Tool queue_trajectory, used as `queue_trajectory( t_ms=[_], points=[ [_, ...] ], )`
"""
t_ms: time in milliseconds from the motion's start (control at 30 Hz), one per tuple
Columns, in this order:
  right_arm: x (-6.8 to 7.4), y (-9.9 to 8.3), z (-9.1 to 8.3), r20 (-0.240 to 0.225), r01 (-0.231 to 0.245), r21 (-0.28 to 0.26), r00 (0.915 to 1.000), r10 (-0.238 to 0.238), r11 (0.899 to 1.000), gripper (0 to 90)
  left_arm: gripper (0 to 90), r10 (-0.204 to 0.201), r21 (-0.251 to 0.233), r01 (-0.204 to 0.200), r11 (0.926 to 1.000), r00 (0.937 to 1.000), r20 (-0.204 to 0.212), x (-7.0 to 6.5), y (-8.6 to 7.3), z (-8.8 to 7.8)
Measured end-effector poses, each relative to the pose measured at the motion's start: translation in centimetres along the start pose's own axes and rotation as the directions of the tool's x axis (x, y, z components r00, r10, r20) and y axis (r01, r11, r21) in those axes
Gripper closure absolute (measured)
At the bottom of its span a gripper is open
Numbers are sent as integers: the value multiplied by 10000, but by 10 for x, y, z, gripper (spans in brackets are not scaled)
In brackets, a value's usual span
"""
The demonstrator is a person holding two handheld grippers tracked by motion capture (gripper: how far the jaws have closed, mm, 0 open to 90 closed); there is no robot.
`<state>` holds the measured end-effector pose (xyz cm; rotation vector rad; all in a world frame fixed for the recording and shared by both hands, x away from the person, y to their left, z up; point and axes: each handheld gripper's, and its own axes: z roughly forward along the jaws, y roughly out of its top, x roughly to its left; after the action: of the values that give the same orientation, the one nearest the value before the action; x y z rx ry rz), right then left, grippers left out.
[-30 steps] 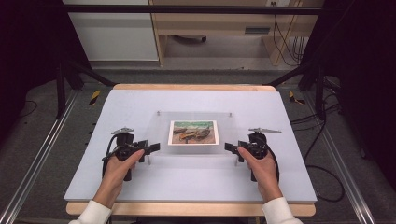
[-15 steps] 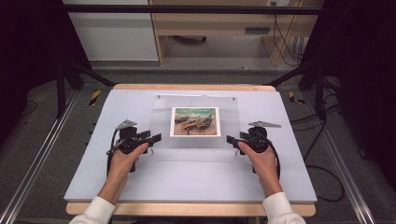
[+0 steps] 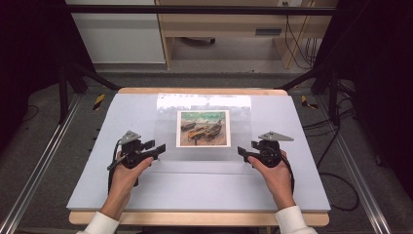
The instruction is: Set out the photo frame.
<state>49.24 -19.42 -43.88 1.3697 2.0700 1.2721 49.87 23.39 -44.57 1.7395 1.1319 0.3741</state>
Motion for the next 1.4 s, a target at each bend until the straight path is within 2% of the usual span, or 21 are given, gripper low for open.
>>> queue_trajectory(
  t_ms=[200,733,1400],
  points=[
    [5,0,-3,216,262,74,9994,-263,9996,362,461,-49,-54,49,10000,10000,-78,-2,-2,-4],
    [8,0,-4,406,477,37,9980,-478,9989,381,497,-67,-79,64,9999,9996,-288,-7,-9,-11],
    [18,-13,-22,867,785,-87,9932,-775,9969,522,596,358,142,-351,9993,9978,-552,-17,-18,-27]
  ],
)
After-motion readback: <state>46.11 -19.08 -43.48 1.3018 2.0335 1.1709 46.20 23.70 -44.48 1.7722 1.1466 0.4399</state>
